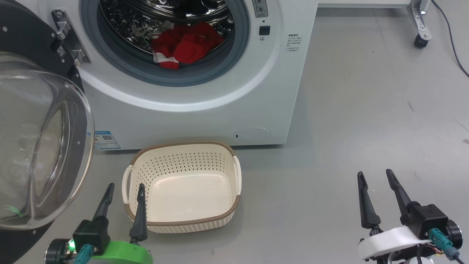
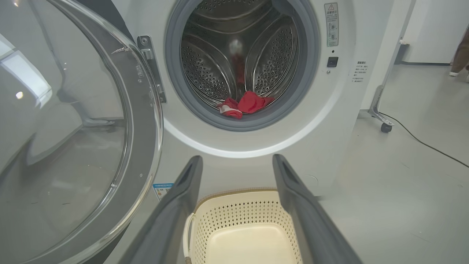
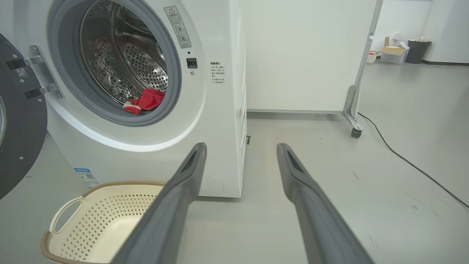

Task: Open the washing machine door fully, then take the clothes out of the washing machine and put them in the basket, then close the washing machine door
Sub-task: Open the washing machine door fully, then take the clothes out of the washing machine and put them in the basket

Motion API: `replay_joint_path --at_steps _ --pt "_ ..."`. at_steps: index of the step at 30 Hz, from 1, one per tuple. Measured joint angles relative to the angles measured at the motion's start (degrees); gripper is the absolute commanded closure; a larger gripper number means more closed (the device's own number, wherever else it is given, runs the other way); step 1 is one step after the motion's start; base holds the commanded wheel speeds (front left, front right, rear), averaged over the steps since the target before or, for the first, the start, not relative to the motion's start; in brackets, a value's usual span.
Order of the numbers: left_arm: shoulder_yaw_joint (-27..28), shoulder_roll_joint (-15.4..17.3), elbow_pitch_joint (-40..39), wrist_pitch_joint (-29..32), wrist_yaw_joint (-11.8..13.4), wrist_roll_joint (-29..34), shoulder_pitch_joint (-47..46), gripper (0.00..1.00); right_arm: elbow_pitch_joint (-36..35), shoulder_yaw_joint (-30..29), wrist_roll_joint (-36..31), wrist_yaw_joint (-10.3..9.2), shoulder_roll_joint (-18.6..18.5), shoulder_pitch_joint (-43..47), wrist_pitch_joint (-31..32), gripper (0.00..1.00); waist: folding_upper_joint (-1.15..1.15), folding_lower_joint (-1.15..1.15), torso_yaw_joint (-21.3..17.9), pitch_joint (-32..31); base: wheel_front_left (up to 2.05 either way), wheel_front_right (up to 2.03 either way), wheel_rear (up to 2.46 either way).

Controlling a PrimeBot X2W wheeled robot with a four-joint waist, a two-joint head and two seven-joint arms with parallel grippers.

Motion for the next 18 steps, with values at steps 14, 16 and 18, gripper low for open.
replay_joint_path --at_steps 14,16,18 --pt "-0.48 0.0 0.46 0.11 0.0 -0.01 0.0 0.0 -0.8 0.31 0.01 -0.55 0.01 0.0 0.0 0.0 0.0 0.0 -0.59 -0.07 0.0 0.0 0.0" --pt "-0.6 0.0 0.52 0.24 0.0 -0.01 0.0 0.0 -0.91 0.31 0.01 -0.93 0.01 0.01 0.0 0.0 0.0 0.0 -0.6 -0.12 0.0 0.0 0.0" --pt "-0.73 0.0 0.54 0.55 0.0 -0.01 0.0 0.0 -0.94 0.31 0.04 -0.94 0.01 0.03 0.0 0.0 0.0 0.0 -0.6 -0.16 0.0 0.0 0.0"
